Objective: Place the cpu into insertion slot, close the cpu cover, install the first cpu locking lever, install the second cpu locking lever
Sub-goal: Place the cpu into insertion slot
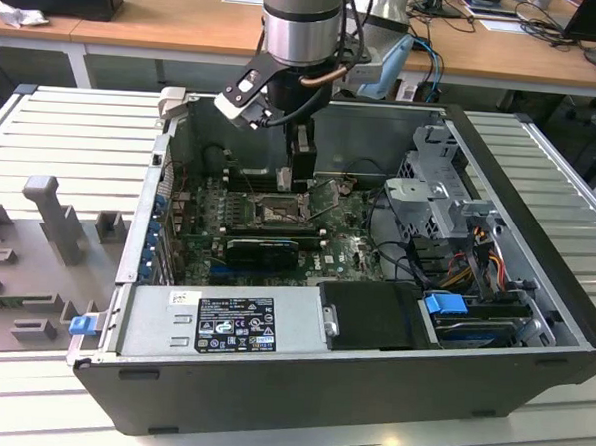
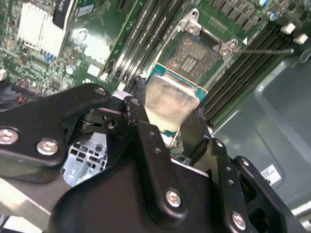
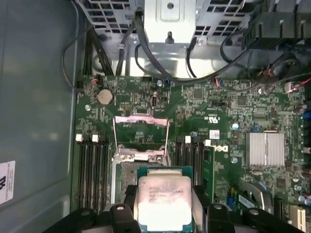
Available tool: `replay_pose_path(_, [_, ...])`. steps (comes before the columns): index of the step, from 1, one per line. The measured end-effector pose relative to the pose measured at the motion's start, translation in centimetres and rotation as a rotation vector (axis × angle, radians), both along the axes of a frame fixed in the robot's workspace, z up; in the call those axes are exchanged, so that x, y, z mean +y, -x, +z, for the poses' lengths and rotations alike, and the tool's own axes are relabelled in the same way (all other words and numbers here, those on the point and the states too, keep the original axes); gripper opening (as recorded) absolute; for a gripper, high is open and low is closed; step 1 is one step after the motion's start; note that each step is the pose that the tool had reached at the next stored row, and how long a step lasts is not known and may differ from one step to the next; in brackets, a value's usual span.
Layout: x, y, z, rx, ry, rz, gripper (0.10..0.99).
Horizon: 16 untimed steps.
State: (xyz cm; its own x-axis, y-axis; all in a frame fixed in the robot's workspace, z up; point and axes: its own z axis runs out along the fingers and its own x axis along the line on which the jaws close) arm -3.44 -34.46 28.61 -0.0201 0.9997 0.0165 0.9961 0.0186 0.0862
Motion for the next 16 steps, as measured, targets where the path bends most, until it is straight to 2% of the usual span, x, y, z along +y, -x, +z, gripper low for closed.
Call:
replay_pose_path(6, [0.21,0.22,-1.65,0.0000,0.000,0.003,0.529])
replay_pose_path(10, [0.33,0.86,-2.47,-0.0014,0.000,0.004,0.529])
replay_pose_path(16, [1.11,1.07,-3.75,-0.0015,0.000,0.004,0.529])
